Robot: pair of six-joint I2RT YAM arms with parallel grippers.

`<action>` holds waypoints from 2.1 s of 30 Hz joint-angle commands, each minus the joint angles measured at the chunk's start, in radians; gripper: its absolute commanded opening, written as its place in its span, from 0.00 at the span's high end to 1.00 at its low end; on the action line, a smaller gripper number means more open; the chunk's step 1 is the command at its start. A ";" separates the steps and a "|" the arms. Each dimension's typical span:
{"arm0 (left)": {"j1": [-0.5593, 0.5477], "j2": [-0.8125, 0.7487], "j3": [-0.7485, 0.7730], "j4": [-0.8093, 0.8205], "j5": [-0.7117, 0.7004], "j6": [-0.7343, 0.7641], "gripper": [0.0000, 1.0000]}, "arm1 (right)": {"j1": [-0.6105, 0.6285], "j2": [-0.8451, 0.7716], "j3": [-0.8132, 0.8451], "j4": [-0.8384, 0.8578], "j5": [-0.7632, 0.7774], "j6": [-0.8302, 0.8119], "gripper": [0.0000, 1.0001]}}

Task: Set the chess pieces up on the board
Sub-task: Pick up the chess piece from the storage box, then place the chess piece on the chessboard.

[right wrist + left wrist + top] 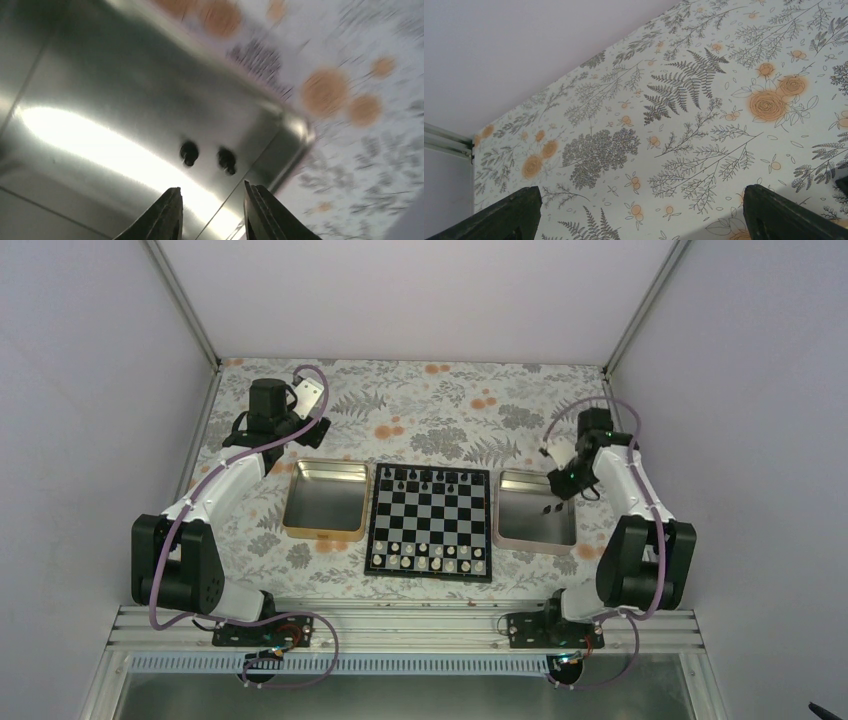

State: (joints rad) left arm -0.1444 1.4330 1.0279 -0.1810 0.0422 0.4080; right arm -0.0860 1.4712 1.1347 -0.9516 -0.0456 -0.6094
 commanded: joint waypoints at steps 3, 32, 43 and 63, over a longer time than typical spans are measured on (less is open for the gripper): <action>-0.004 -0.013 0.009 0.007 0.023 0.006 0.00 | -0.028 -0.002 -0.160 0.060 -0.028 -0.050 0.65; -0.004 -0.015 0.007 0.007 0.003 0.005 0.00 | -0.013 0.118 -0.070 0.083 -0.062 -0.035 0.93; -0.005 -0.018 0.008 0.010 0.009 0.005 0.00 | 0.374 0.144 0.215 -0.089 -0.116 0.068 0.89; -0.004 -0.023 0.007 0.005 0.000 0.002 0.00 | 0.522 0.404 0.223 0.058 -0.180 0.045 0.87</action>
State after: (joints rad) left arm -0.1444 1.4330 1.0279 -0.1814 0.0525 0.4080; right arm 0.4225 1.8446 1.3563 -0.9241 -0.1970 -0.5636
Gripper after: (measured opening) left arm 0.999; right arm 0.127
